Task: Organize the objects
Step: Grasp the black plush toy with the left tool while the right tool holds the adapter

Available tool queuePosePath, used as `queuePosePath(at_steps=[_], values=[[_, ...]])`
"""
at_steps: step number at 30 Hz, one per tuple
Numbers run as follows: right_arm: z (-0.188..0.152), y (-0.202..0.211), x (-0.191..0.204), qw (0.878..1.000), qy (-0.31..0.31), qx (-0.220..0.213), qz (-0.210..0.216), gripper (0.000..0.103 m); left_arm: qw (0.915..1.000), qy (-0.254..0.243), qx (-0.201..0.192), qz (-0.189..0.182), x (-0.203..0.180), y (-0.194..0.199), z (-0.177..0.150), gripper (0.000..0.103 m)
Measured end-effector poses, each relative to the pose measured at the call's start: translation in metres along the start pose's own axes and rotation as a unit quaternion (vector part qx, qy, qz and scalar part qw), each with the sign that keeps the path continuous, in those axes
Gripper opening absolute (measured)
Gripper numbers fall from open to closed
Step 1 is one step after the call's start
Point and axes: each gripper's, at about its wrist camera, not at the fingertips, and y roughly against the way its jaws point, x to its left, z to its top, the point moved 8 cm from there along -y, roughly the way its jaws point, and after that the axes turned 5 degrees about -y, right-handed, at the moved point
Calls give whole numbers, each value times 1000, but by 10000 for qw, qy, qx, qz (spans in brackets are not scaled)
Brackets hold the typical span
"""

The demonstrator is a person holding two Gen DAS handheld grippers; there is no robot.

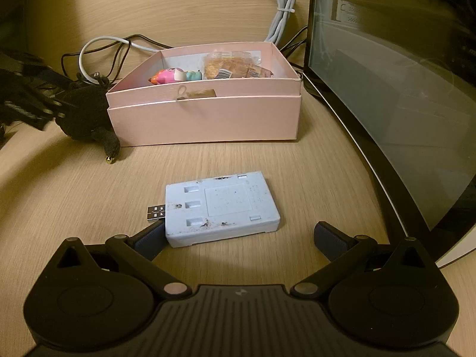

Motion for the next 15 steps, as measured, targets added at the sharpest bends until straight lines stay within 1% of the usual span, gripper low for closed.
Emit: queuePosePath(at_steps=[2, 4, 7, 11, 15], values=[[0, 0, 0, 10000, 12, 10, 1, 103, 9997, 174, -42, -148, 0, -7, 3, 87], [0, 0, 1, 10000, 19, 29, 7, 103, 9989, 406, -104, -193, 2, -13, 5, 87], [0, 0, 2, 10000, 53, 78, 32, 103, 9968, 770, -111, -165, 3, -17, 2, 79], [3, -4, 5, 9997, 114, 208, 110, 103, 9930, 1151, -195, -152, 5, 0, -5, 74], [6, -9, 18, 9987, 309, 249, 318, 103, 9854, 1684, -238, -47, -5, 32, -25, 72]])
